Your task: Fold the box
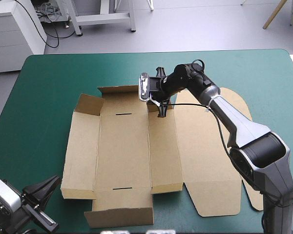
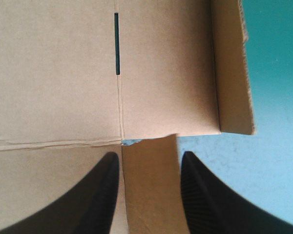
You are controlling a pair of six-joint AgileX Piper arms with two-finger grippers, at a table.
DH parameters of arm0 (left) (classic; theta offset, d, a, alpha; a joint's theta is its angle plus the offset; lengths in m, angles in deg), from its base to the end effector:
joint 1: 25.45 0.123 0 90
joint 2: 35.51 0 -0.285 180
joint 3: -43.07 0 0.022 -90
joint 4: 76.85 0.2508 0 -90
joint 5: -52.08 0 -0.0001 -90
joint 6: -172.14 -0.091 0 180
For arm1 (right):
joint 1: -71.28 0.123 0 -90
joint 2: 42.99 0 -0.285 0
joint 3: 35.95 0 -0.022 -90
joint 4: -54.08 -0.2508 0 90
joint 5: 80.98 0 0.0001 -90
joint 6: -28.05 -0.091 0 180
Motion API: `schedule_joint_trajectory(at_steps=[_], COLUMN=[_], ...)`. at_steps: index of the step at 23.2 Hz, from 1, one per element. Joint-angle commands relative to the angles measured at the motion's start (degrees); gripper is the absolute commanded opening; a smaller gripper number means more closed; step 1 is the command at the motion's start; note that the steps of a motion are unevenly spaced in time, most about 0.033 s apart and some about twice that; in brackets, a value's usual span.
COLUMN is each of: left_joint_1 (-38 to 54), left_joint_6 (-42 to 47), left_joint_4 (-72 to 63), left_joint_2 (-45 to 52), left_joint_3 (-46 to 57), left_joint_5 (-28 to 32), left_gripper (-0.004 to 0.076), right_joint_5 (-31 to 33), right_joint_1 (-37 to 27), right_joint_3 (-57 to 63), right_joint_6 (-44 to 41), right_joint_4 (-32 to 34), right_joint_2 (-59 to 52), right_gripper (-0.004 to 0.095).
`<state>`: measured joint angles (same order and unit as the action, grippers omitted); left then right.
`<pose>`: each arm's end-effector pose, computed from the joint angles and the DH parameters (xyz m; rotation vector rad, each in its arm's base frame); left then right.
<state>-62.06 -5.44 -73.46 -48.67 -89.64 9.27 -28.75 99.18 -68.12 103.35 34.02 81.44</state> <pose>0.0169 -0.0080 0.3098 0.5453 1.7373 -0.4176 0.3999 0.2397 0.3004 -1.8159 1.6372 0.0758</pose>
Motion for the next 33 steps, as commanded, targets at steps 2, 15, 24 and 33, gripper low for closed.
schedule_joint_trajectory(at_steps=[2, 15, 24, 33], left_joint_1=[-0.17, -0.17, -0.17, -0.17], left_joint_6=[0.13, 0.46, 4.59, 11.98], left_joint_4=[0.55, 7.67, 11.29, 13.22], left_joint_2=[-0.8, -0.9, -4.97, -14.82], left_joint_3=[-1.85, -1.85, -1.85, -4.91], left_joint_5=[3.7, 3.55, -1.42, -2.81], left_gripper=[-0.001, -0.001, -0.001, -0.001], right_joint_5=[-1.88, 12.34, 16.65, 16.03], right_joint_1=[-0.14, -0.97, -11.37, -20.09], right_joint_3=[-2.08, -2.08, 2.8, 18.13], right_joint_6=[-9.23, -59.23, -69.0, -67.13], right_joint_4=[0.55, 27.2, 24.72, 23.93], right_joint_2=[-7.33, -22.74, -24.37, -32.63], right_gripper=[0.0485, -0.0018, -0.0019, -0.0019])
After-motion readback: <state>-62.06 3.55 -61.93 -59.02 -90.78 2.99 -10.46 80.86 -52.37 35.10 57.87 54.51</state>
